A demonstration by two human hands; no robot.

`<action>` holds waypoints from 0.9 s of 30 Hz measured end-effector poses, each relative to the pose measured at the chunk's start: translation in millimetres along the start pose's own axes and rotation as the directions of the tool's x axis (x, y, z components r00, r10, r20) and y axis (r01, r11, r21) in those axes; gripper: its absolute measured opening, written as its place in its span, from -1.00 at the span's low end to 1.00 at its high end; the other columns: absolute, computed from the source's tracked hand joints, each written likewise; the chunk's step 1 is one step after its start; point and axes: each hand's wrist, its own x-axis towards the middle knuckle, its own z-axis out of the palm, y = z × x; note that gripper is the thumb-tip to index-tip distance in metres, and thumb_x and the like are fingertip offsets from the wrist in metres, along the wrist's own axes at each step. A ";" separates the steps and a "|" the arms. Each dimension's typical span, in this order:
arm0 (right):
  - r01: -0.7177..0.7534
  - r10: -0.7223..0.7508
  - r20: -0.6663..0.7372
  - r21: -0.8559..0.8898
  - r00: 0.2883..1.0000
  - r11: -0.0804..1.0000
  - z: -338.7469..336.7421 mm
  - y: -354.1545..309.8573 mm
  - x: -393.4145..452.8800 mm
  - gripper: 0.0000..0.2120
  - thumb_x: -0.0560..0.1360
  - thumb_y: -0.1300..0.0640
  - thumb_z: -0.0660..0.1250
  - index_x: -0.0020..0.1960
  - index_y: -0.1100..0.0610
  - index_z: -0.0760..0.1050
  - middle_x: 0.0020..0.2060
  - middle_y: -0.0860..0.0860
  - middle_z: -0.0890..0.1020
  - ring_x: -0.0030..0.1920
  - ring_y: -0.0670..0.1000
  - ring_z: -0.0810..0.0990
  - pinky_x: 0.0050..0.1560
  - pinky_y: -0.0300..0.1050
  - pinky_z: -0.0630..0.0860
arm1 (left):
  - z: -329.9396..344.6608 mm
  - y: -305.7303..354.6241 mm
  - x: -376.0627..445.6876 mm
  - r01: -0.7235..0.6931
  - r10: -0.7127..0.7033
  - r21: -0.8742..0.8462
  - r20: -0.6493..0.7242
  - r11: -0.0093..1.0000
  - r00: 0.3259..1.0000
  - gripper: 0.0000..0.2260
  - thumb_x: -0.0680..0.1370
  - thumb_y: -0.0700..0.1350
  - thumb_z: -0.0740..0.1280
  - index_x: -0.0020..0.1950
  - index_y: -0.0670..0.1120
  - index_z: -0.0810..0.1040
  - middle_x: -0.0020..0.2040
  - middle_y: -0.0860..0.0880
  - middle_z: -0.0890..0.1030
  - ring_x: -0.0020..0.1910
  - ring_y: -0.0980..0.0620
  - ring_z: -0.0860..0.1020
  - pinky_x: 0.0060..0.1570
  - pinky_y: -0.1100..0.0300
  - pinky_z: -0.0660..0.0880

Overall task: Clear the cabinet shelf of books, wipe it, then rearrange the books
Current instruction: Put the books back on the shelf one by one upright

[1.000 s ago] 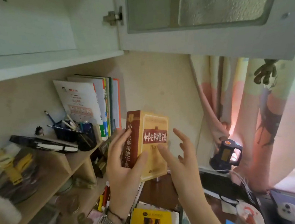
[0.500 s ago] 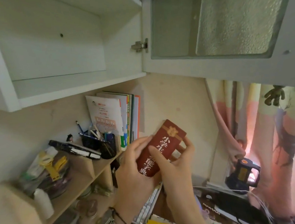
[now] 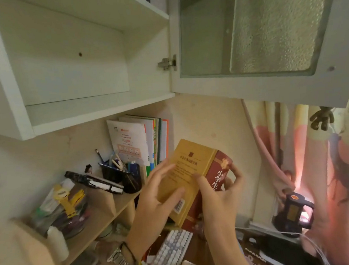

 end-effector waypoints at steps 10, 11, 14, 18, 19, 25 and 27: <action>0.071 -0.067 0.139 -0.023 0.988 0.997 7.7 -3.8 0.1 -0.37 0.40 0.32 0.47 0.23 -0.22 0.30 0.05 -0.01 0.60 -0.10 -0.01 0.69 -0.18 0.01 0.67 | -27.1 3.4 26.5 0.306 -0.280 -0.152 0.172 0.940 0.944 -0.47 0.41 -0.05 0.39 0.33 0.20 0.31 0.08 0.12 0.64 0.00 0.12 0.64 -0.17 0.28 0.56; 0.078 -0.073 0.155 -0.024 0.985 0.997 10.1 -4.9 1.3 -0.36 0.39 0.31 0.47 0.23 -0.23 0.31 0.06 -0.01 0.60 -0.08 0.01 0.69 -0.17 0.03 0.67 | -29.1 4.4 28.8 0.325 -0.294 -0.174 0.179 0.930 0.939 -0.48 0.40 -0.03 0.39 0.32 0.18 0.34 0.07 0.11 0.65 0.01 0.10 0.64 -0.14 0.24 0.57; 0.081 -0.078 0.198 -0.010 0.977 0.997 19.9 -10.9 8.0 -0.35 0.38 0.25 0.49 0.25 -0.27 0.31 0.09 -0.02 0.59 -0.03 0.04 0.68 -0.15 0.06 0.67 | -35.4 13.7 39.4 0.325 -0.301 -0.240 0.134 0.915 0.944 -0.52 0.36 -0.04 0.41 0.26 0.17 0.40 0.02 0.09 0.67 -0.01 0.04 0.65 -0.05 0.07 0.57; 0.183 -0.162 0.331 -0.033 0.930 0.983 34.9 -28.4 27.0 -0.26 0.32 0.10 0.52 0.29 -0.39 0.23 0.18 -0.10 0.55 0.05 -0.01 0.65 -0.09 0.00 0.66 | -44.1 43.5 62.9 0.198 -0.191 -0.264 0.052 0.944 0.980 -0.51 0.34 -0.05 0.44 0.22 0.21 0.41 0.00 0.11 0.67 -0.03 0.04 0.66 -0.08 0.05 0.59; 0.241 -0.200 0.389 -0.060 0.900 0.969 38.6 -33.0 30.6 -0.19 0.30 0.10 0.53 0.32 -0.42 0.17 0.21 -0.15 0.52 0.08 -0.08 0.62 -0.06 -0.07 0.65 | -46.4 52.7 70.0 0.154 -0.152 -0.261 0.026 0.953 0.988 -0.52 0.34 -0.05 0.44 0.20 0.22 0.42 -0.01 0.13 0.67 -0.05 0.06 0.66 -0.12 0.10 0.58; 0.373 -0.325 0.549 0.026 0.770 0.927 64.0 -54.3 48.4 -0.08 0.38 0.31 0.48 0.36 -0.43 0.08 0.20 -0.24 0.51 0.09 -0.24 0.59 -0.06 -0.27 0.60 | -61.8 96.5 113.8 -0.059 0.049 -0.117 -0.082 0.991 0.995 -0.54 0.34 0.01 0.46 0.18 0.26 0.40 -0.02 0.18 0.66 -0.08 0.12 0.66 -0.13 0.12 0.62; 0.406 -0.373 0.536 0.061 0.757 0.912 76.6 -62.1 60.5 -0.09 0.37 0.31 0.49 0.36 -0.42 0.11 0.24 -0.17 0.51 0.12 -0.19 0.59 0.01 -0.17 0.62 | -68.2 110.3 128.5 -0.120 0.119 -0.017 -0.062 0.993 0.991 -0.55 0.39 0.02 0.44 0.20 0.28 0.37 -0.01 0.17 0.66 -0.08 0.16 0.65 -0.11 0.17 0.61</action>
